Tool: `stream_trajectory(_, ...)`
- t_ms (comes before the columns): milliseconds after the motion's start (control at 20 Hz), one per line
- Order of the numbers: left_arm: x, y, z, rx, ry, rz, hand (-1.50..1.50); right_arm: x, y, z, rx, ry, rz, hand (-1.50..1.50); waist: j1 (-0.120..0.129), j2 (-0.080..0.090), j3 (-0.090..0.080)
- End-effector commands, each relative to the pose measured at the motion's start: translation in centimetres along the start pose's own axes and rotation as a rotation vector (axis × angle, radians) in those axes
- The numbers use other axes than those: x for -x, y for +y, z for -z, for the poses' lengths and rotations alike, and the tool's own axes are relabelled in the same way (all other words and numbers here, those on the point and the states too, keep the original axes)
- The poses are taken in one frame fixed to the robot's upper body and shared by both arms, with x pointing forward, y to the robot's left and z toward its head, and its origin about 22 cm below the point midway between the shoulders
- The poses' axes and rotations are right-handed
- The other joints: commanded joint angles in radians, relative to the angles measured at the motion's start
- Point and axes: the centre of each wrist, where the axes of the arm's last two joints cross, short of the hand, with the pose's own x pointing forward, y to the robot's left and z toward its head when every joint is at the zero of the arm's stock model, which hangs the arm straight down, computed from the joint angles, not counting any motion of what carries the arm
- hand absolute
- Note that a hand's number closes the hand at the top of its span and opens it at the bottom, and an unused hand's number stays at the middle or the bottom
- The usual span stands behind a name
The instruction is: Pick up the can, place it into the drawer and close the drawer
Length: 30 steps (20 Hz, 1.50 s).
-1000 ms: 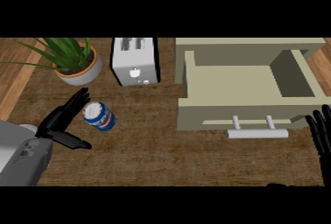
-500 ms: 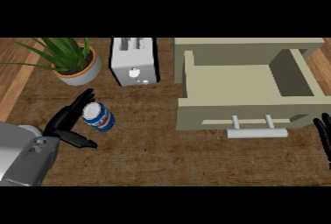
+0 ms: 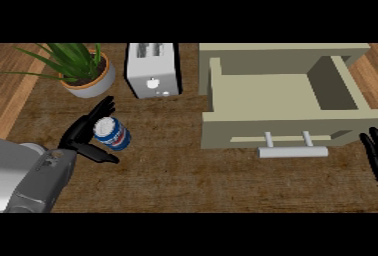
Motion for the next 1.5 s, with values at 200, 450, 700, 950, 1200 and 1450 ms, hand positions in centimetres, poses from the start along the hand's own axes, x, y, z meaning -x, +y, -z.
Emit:
stream_trajectory(200, 1.4, -2.4, 0.3, 0.036, -0.023, -0.025, -1.5, 0.1, 1.2, -0.3, 0.004, -0.006, -0.005, -1.5, -0.01, 0.005, -0.001)
stream_trajectory(450, 0.2, -2.2, 1.5, 0.076, -0.031, -0.035, -1.5, 0.0, 0.6, -1.2, -0.01, 0.007, -0.005, -1.5, -0.005, 0.002, 0.0)
stream_trajectory(700, 1.0, -4.0, 1.6, 0.116, -0.057, -0.036, 1.5, -1.3, -1.6, 0.0, 0.014, -0.017, 0.014, -1.5, 0.005, -0.002, 0.001)
stream_trajectory(950, -0.2, -4.7, 3.4, 0.148, -0.07, -0.139, 1.5, -2.2, -1.5, -1.5, 0.002, -0.027, 0.018, -1.5, -0.002, -0.002, 0.0)
stream_trajectory(1200, -0.7, -5.0, 3.7, 0.181, -0.1, -0.15, 1.5, -0.6, 0.5, -0.5, 0.027, -0.007, 0.015, -1.5, 0.011, -0.004, 0.001)
stream_trajectory(1450, 0.2, -3.3, 1.4, -0.254, -0.093, -0.149, 1.5, 0.4, -0.7, -2.7, 0.035, 0.014, 0.01, -1.5, 0.035, -0.018, 0.004)
